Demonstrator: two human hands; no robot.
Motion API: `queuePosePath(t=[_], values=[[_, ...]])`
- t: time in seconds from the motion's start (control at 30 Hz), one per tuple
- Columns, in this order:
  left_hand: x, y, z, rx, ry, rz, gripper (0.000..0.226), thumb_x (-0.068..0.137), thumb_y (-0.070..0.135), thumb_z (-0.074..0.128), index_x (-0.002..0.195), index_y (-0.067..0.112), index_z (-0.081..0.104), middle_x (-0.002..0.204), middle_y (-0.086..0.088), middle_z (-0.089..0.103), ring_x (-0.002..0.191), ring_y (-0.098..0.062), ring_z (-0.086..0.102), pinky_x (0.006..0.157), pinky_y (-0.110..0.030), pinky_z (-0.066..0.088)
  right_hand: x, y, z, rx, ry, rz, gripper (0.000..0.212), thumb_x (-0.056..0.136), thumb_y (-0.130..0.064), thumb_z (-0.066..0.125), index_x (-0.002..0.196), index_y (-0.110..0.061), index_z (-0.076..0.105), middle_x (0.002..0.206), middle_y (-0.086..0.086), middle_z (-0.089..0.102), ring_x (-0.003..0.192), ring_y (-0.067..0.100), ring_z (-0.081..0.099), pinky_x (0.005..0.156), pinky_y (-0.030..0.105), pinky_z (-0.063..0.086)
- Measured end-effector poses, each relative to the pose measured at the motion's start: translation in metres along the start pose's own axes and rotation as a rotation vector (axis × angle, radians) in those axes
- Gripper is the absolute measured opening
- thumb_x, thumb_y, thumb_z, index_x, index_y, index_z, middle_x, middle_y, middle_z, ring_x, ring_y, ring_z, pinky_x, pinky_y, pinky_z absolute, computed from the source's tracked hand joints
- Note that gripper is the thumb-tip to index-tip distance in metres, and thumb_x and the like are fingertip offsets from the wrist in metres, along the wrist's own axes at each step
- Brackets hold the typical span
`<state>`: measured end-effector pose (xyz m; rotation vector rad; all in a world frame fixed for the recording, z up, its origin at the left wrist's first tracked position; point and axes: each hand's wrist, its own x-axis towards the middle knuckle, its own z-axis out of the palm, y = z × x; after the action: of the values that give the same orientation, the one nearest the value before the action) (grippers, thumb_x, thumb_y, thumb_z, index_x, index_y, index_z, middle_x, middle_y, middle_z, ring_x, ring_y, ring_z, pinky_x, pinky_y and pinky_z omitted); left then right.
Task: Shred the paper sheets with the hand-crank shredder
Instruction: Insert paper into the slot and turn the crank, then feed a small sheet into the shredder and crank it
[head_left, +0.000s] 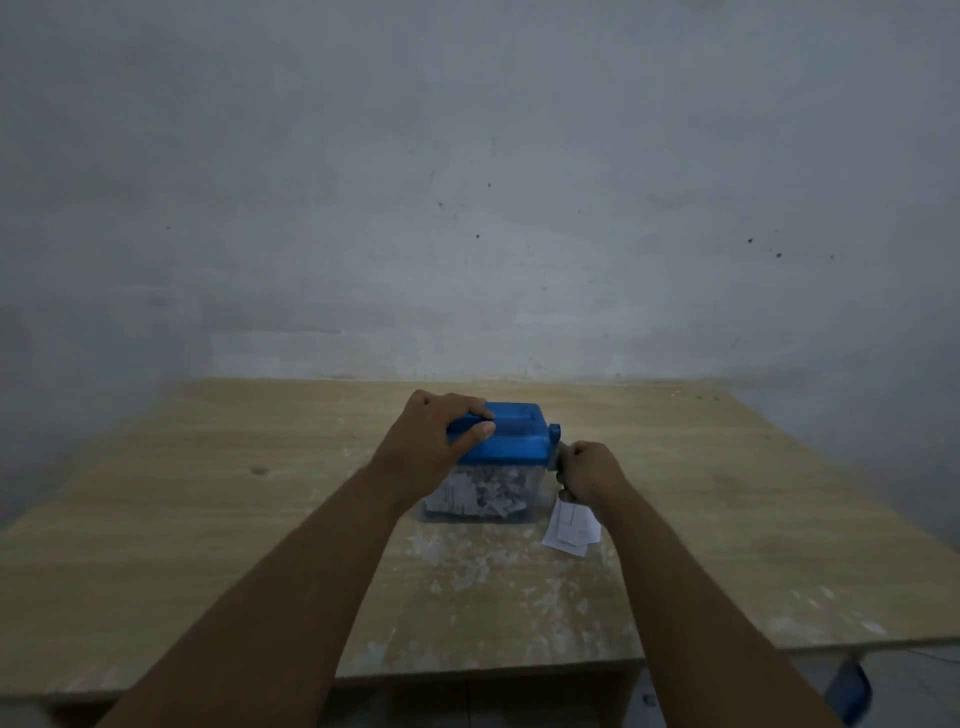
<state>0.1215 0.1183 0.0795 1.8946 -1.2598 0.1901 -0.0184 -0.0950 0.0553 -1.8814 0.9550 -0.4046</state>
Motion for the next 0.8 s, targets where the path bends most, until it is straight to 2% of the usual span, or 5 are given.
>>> queuePosePath(t=[0.1,0.2,0.33,0.5,0.8], values=[[0.001,0.002,-0.008,0.087,-0.028,0.025,0.027,0.104,0.057,0.057,0.124,0.044,0.069,0.136,0.021,0.062,0.121,-0.010,0.045,0.109,-0.044,0.042,-0.016,0.016,-0.002,-0.004,0.068,-0.121,0.022,0.107,-0.023,0.058,0.092,-0.011,0.068,0.074,0.008,0.069,0.050,0.011,0.057,0.055,0.026,0.047],[-0.005,0.015,-0.005,0.280,0.070,0.111,0.020,0.105,0.050,0.058,0.118,0.041,0.071,0.127,0.022,0.064,0.126,-0.014,0.047,0.121,-0.059,0.025,-0.042,0.030,-0.012,-0.166,0.172,-0.313,0.004,0.103,-0.032,0.065,0.100,-0.030,0.065,0.076,-0.005,0.070,0.054,0.001,0.059,0.053,0.018,0.040],[-0.041,0.039,0.027,0.332,0.205,0.325,0.010,0.098,0.033,0.070,0.107,0.030,0.074,0.109,0.013,0.068,0.106,-0.019,0.056,0.093,-0.044,0.045,-0.064,0.074,-0.016,-0.275,0.286,-0.436,0.021,0.095,-0.027,0.073,0.113,-0.036,0.067,0.097,-0.018,0.063,0.095,0.010,0.058,0.077,0.026,0.043],[-0.090,0.055,0.083,0.068,-0.053,0.117,0.013,0.103,0.030,0.064,0.113,0.035,0.071,0.102,0.024,0.060,0.094,0.005,0.052,0.085,-0.017,0.042,-0.076,0.096,-0.012,-0.365,0.163,-0.466,0.045,0.089,-0.030,0.075,0.133,-0.028,0.067,0.133,-0.015,0.055,0.124,0.009,0.046,0.108,0.029,0.035],[-0.093,0.043,0.093,-0.152,-0.122,-0.189,0.019,0.100,0.027,0.069,0.112,0.041,0.074,0.088,0.012,0.068,0.083,-0.004,0.063,0.078,-0.023,0.057,-0.068,0.101,-0.008,-0.471,0.209,-0.505,0.028,0.100,-0.028,0.066,0.125,-0.024,0.077,0.121,-0.002,0.075,0.106,0.014,0.064,0.091,0.022,0.041]])
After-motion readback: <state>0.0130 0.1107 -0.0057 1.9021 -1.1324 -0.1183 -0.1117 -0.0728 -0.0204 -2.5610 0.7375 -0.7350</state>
